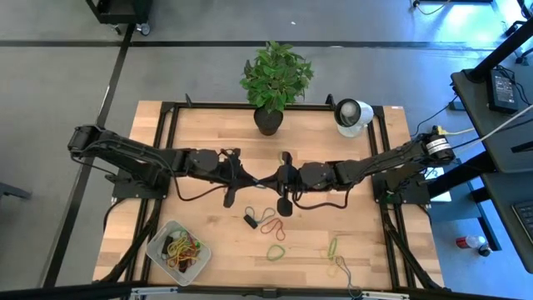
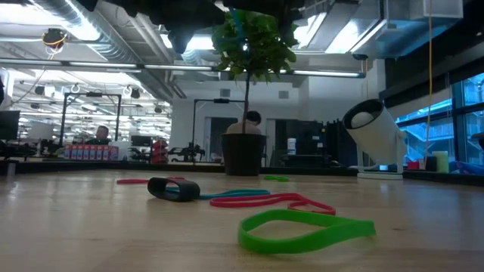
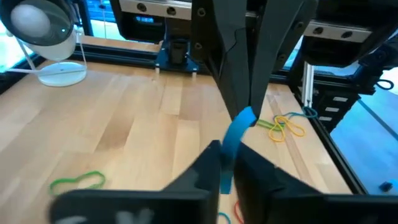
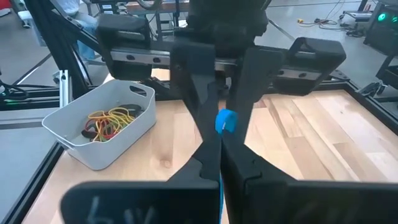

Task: Pick and place rubber bands into bin
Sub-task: Put the top blue rubber band into the gray bin, then put the top green rubber band into the gray bin

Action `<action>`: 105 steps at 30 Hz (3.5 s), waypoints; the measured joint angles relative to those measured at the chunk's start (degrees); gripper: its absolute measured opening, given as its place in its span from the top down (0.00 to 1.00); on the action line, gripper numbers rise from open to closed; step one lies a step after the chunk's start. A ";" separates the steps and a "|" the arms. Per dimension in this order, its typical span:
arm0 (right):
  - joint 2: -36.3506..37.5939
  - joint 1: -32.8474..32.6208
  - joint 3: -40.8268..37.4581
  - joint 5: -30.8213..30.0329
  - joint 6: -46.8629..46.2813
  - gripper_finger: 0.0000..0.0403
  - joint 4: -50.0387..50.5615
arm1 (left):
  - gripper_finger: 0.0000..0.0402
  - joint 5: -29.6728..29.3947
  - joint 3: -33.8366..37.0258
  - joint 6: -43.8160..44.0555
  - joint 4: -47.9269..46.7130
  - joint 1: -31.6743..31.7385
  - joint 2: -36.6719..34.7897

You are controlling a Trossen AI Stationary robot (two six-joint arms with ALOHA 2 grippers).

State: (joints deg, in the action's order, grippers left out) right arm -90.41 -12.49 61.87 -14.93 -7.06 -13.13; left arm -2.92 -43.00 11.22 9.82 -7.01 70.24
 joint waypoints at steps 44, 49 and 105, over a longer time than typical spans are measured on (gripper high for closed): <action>31.53 -8.26 -17.77 -2.66 -28.28 0.85 42.33 | 0.99 -23.24 -18.36 15.97 -36.41 -15.49 0.46; 34.58 -9.35 -24.57 -2.49 -31.93 0.88 38.61 | 0.99 -24.97 -24.64 27.95 -50.50 -20.90 0.43; 35.07 -9.81 -28.56 -1.49 -31.48 0.89 27.91 | 0.59 0.44 -25.44 102.46 -71.94 -45.93 20.57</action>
State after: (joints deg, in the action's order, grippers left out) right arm -55.34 -22.31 33.30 -16.42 -38.54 14.77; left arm -2.48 -68.45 113.69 -62.13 -52.93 90.81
